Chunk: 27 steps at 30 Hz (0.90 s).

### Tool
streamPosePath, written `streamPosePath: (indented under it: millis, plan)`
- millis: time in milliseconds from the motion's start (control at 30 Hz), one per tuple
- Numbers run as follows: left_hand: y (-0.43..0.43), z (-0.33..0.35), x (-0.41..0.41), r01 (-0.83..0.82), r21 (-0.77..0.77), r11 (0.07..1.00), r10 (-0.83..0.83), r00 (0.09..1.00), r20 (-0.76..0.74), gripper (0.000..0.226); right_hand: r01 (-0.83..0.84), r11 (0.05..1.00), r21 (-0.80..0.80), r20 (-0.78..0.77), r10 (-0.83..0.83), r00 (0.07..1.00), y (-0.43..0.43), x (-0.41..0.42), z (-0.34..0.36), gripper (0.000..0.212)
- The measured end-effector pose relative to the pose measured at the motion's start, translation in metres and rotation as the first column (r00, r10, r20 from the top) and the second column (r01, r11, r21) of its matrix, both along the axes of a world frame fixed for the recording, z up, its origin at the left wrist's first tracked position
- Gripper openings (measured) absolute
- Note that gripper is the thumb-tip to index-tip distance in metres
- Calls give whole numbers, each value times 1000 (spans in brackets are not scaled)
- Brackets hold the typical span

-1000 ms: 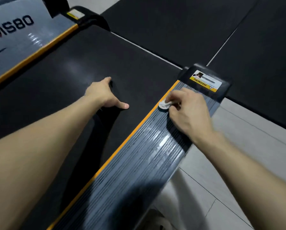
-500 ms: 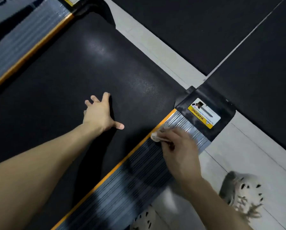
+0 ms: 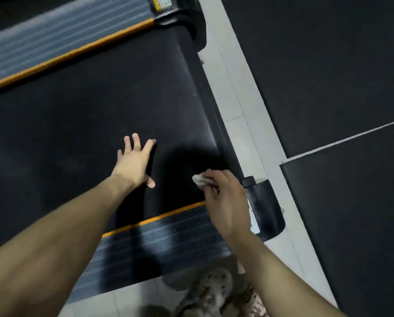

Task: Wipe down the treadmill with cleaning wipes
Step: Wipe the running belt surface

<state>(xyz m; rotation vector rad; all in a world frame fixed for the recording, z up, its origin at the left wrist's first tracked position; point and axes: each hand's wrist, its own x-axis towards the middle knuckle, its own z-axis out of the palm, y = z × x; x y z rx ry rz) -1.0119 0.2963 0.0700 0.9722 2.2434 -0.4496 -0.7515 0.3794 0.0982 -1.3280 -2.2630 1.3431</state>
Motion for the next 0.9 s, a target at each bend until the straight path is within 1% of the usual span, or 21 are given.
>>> streamPosePath:
  millis: [100, 167, 267, 367, 400, 500, 567, 633, 700, 767, 800, 833, 900]
  plan:
    - [-2, -2, -1, -19, -16, 1000, 20, 1000, 16, 153, -120, 992, 42, 31, 118, 992, 42, -22, 6, 27]
    - [-3, -5, -1, -23, -43, 999, 23, 1000, -2, 155, -198, 979, 49, 43, 196, 980, 67, -35, 11, 28]
    - [-4, -7, 0, 34, -100, 994, -41, 997, -62, 157, -287, 957, 49, 65, 284, 957, 100, -54, 10, 28]
    - [-9, -8, -2, -11, -86, 996, 9, 1000, -26, 154, -380, 925, 16, 113, 376, 919, 129, -74, 1, 29]
    - [-8, -7, -3, -34, -84, 996, 31, 999, -35, 154, -424, 906, 14, 127, 419, 899, 136, -81, -2, 30]
    - [4, -3, 4, -56, -148, 987, 60, 998, 23, 153, -519, 855, 17, 166, 510, 844, 158, -93, -8, 32]
    - [12, 5, 9, -122, -171, 978, 124, 992, 0, 150, -563, 827, 0, 162, 555, 816, 167, -99, -7, 32]
    - [20, 10, 6, -154, -183, 971, 162, 986, 31, 147, -583, 813, 11, 168, 573, 802, 180, -105, -9, 30]
    - [30, 16, 10, -238, -152, 959, 249, 967, 55, 147, -598, 801, 3, 170, 589, 790, 192, -109, -10, 28]
    - [45, 22, 19, -376, -112, 920, 384, 922, 55, 161, -634, 773, 8, 177, 623, 762, 203, -116, -13, 27]
    - [55, 21, 26, -451, -83, 889, 455, 890, 32, 168, -651, 759, 15, 186, 638, 747, 209, -121, -14, 28]
    - [65, 20, 32, -516, -51, 855, 517, 856, 8, 171, -662, 749, 24, 194, 646, 738, 215, -127, -16, 29]
    - [83, 15, 41, -615, -19, 789, 614, 789, -15, 171, -688, 724, 41, 203, 668, 716, 226, -141, -18, 31]
